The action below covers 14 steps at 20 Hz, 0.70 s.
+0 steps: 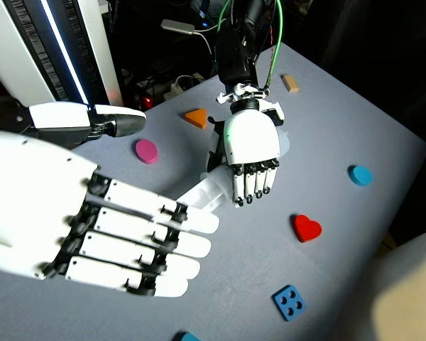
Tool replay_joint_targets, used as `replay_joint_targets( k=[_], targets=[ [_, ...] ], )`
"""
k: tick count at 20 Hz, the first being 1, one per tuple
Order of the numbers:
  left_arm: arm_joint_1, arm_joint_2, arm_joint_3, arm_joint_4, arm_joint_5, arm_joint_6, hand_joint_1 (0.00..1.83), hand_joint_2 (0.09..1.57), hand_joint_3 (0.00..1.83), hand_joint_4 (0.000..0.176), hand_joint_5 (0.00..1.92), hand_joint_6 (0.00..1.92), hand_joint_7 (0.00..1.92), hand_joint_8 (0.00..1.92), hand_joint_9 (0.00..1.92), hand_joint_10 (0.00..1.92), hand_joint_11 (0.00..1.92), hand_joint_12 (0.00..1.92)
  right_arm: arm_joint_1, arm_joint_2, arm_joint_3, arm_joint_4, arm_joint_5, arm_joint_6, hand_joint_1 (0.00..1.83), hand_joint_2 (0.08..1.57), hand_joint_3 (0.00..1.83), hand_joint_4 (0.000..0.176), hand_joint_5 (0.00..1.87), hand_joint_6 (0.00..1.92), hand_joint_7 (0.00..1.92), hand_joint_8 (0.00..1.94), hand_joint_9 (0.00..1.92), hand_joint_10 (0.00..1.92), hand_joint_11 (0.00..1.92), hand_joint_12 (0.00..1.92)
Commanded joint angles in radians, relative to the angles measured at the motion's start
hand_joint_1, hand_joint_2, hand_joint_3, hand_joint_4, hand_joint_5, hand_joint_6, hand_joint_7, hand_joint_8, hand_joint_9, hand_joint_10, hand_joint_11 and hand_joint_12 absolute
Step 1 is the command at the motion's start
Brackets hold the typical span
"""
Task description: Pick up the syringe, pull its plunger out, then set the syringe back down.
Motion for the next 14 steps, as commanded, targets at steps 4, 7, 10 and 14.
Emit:
replay_joint_targets(
  k=[4,7,10,14],
  targets=[
    [0.001,-0.012,0.009,0.048,-0.072,0.019,1.38,1.13,0.0,0.0,0.81,0.99,0.94,1.1,0.96,1.26,0.88,1.2,0.009,0.001,-0.004,-0.052,0.094,-0.005,0.3,0.9,0.01,0.0,0.0,0.0,0.0,0.0,0.0,0.0,0.0,0.25],
    [-0.003,-0.016,0.014,0.048,-0.072,0.019,1.37,1.15,0.0,0.0,0.76,1.07,0.91,1.14,0.94,1.29,0.84,1.26,0.011,-0.002,-0.004,-0.081,0.087,-0.018,0.29,0.91,0.01,0.0,0.0,0.0,0.0,0.0,0.0,0.0,0.0,0.22],
    [-0.008,-0.016,0.013,0.048,-0.072,0.019,1.11,1.18,0.0,0.0,0.83,1.18,0.8,0.74,0.78,0.74,0.72,1.12,0.017,-0.006,-0.003,-0.081,0.109,-0.026,0.29,0.91,0.01,0.0,0.0,0.0,0.0,0.0,0.0,0.0,0.0,0.2],
    [-0.006,-0.016,0.01,0.048,-0.072,0.019,0.58,1.09,0.0,0.0,0.64,0.01,0.68,0.02,0.64,0.06,0.38,0.85,0.007,-0.01,-0.003,-0.081,0.124,-0.038,0.31,0.91,0.0,0.0,0.0,0.0,0.0,0.0,0.0,0.0,0.0,0.24]
  ],
)
